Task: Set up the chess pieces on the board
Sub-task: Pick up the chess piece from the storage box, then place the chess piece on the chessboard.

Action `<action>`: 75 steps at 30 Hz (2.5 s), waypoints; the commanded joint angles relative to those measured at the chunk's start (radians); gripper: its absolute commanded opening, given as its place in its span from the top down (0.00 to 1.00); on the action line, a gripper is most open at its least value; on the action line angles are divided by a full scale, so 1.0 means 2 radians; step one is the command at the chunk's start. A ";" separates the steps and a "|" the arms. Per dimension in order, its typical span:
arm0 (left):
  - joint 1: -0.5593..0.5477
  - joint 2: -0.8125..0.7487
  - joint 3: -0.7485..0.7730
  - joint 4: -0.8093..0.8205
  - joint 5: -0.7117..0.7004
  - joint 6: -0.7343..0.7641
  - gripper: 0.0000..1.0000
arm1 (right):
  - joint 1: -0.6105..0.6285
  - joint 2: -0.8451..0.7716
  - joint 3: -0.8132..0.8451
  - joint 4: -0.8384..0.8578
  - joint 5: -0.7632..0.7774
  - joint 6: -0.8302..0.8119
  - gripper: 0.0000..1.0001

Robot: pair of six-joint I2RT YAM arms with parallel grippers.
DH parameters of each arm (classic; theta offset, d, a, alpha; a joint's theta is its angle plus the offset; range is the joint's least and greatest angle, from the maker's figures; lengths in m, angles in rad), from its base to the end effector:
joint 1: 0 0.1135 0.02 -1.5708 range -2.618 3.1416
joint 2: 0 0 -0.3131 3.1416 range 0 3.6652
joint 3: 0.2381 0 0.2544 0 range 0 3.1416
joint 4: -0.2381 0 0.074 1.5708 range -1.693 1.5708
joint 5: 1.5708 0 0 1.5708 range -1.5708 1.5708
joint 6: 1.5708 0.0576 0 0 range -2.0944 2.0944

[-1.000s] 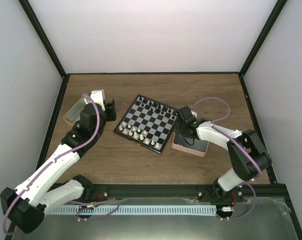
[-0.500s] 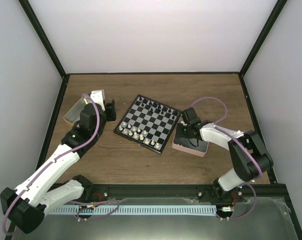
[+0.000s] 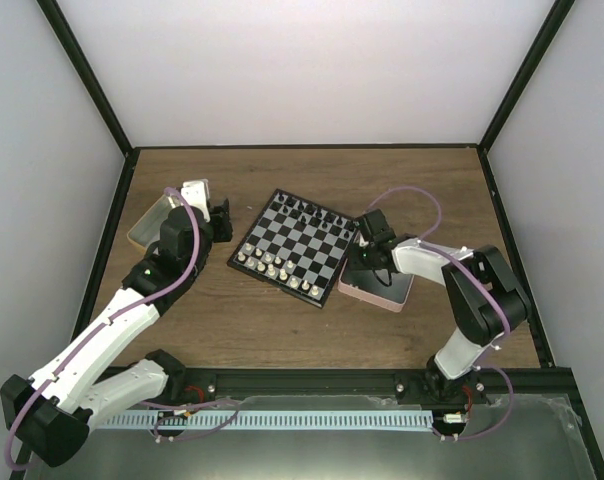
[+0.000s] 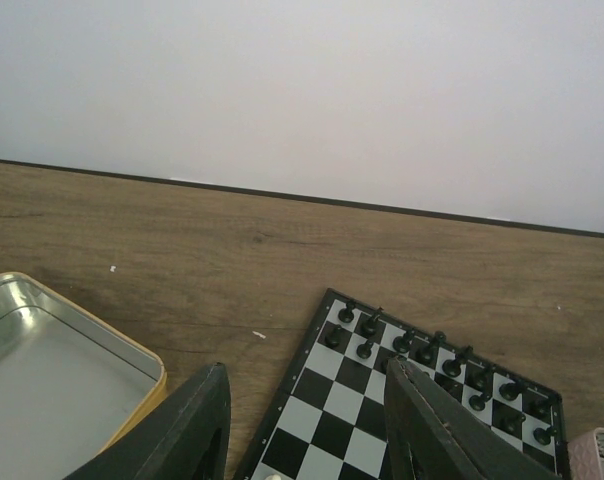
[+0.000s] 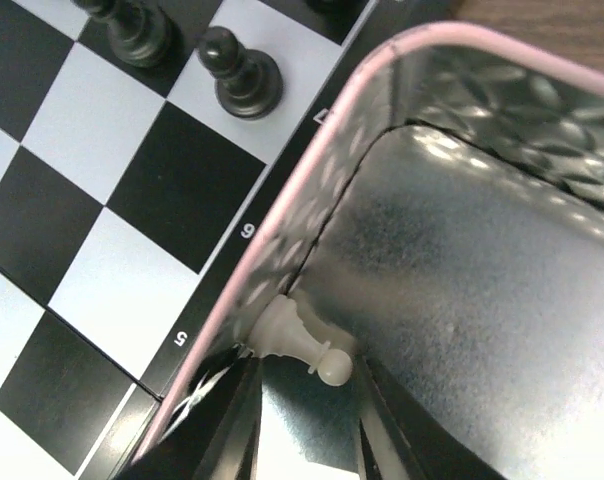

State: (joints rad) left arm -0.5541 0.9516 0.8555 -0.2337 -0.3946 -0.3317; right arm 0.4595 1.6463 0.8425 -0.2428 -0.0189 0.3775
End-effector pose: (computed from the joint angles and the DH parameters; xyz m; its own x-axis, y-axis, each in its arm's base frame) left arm 0.1906 -0.0919 0.3633 -0.3178 -0.1568 -0.9351 0.0772 0.9787 -0.1904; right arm 0.2901 0.1448 0.1754 -0.8879 -0.0281 -0.4592 -0.1341 0.9706 0.1997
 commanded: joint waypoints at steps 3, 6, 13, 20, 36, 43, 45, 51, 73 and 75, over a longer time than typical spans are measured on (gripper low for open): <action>0.004 -0.004 -0.001 0.004 -0.002 0.008 0.56 | -0.003 0.006 0.007 0.039 -0.012 -0.034 0.82; 0.003 -0.003 -0.001 0.004 -0.002 0.009 0.56 | -0.003 -0.001 0.007 0.035 -0.020 -0.032 0.86; 0.003 -0.003 -0.002 0.005 -0.002 0.010 0.55 | -0.003 -0.037 -0.007 0.031 0.006 -0.072 0.83; 0.003 -0.003 -0.004 0.010 0.004 0.012 0.55 | -0.008 -0.026 0.016 -0.003 -0.019 -0.198 0.72; 0.003 -0.003 -0.005 0.011 0.005 0.012 0.55 | -0.014 0.025 0.033 0.021 -0.031 -0.310 0.75; 0.004 0.000 -0.005 0.012 0.005 0.013 0.55 | -0.016 0.026 0.027 0.027 -0.046 -0.311 0.86; 0.003 0.001 -0.005 0.012 0.005 0.012 0.55 | -0.015 0.023 0.024 0.028 -0.048 -0.307 0.93; 0.003 0.001 -0.005 0.013 0.013 0.011 0.55 | -0.016 0.010 0.038 -0.011 -0.059 -0.275 0.99; 0.003 0.089 -0.027 0.199 0.478 -0.244 0.26 | 0.066 -0.218 -0.029 0.139 -0.291 -0.285 0.99; 0.003 0.094 -0.035 0.221 0.492 -0.267 0.25 | 0.080 -0.203 -0.019 0.144 -0.279 -0.284 0.99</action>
State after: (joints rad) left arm -0.5495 1.1217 0.8135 0.0586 0.4320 -0.7006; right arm 0.5713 1.2125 0.7753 -0.0414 -0.5697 -0.1677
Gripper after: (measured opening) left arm 0.743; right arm 0.067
